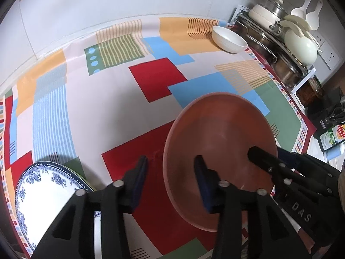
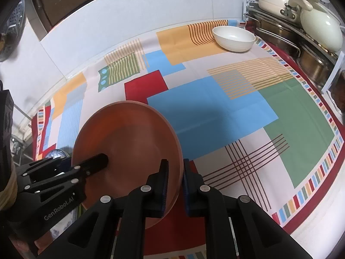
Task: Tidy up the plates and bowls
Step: 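Carry the pink bowl to the red bowl and lower it inside, then open both grippers and move them toward the white bowl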
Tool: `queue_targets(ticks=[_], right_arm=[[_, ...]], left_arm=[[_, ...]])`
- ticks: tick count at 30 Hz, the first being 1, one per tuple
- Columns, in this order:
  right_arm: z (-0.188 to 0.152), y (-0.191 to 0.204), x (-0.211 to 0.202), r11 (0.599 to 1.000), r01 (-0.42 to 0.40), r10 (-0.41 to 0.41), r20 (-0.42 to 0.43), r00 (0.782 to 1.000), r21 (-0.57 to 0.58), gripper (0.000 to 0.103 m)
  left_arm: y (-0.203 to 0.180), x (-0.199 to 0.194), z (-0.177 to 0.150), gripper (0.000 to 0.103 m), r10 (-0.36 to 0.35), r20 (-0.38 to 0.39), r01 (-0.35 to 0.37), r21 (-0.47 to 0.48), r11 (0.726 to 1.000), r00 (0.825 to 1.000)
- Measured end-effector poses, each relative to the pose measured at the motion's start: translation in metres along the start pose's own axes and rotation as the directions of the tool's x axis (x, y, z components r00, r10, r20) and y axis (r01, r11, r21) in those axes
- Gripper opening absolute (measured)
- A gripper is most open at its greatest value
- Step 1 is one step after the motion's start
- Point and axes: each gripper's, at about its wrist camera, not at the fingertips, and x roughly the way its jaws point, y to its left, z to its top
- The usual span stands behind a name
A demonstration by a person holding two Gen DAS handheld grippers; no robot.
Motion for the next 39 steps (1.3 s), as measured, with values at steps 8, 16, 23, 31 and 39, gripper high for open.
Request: queue_targets(ticks=[8,16,23,31,39], right_arm=[[0.006,-0.005,-0.013,1.0,0.011,-0.011,0.051,0.999,0.005,0.038],[0.028,-0.016,-0.045,0.999,0.042,-0.046,0.166,0.985,0.027,0.049],[0.053,-0.034,-0.061,0.997,0.061,-0.072,0.241,0.968,0.053,0.051],[0.086,-0.059,-0.069,0.993,0.09,-0.111,0.311,0.944,0.08,0.051],[0.12,-0.085,-0.065,0.99,0.094,-0.126,0.341,0.932,0.109,0.051]], left_arm=[[-0.006,-0.024,0.012,0.061,-0.001,0.075,-0.001,0.024,1.0,0.997],[-0.029,-0.05,0.044,0.063,0.014,0.193,-0.035,0.108,0.994,0.981],[-0.05,-0.058,0.079,0.063,0.0,0.246,-0.042,0.166,0.985,0.969],[-0.076,-0.05,0.117,0.063,-0.006,0.265,-0.051,0.209,0.977,0.964],[-0.098,-0.035,0.156,0.063,-0.015,0.258,-0.048,0.239,0.97,0.966]])
